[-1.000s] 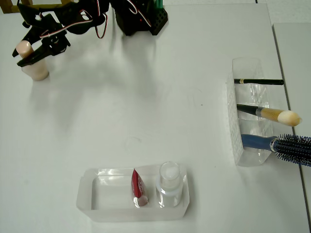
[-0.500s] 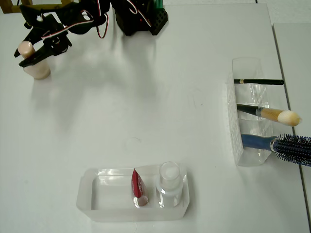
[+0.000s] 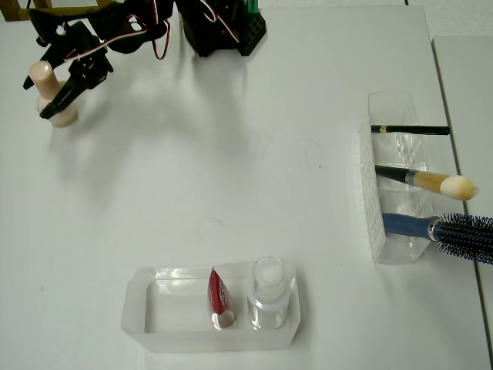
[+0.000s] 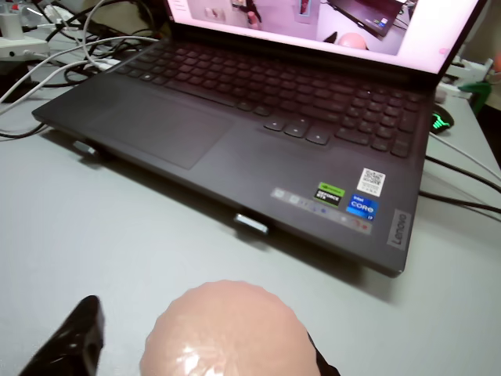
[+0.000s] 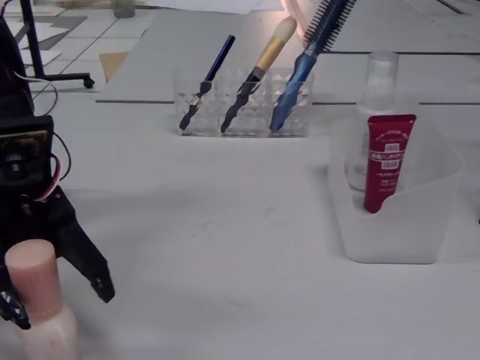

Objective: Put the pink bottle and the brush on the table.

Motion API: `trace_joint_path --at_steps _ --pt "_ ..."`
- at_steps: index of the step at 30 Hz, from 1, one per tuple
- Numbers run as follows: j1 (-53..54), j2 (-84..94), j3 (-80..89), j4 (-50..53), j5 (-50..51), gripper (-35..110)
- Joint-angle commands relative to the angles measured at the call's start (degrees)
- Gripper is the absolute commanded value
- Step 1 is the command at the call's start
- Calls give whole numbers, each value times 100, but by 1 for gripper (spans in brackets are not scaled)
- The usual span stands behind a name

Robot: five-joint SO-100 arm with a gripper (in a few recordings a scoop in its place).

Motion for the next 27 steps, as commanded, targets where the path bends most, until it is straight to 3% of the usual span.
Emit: trace_joint_path --at_steps 1,27 --pt "-18 422 123 70 -79 38" --pt "-18 2030 264 1793 -677 67"
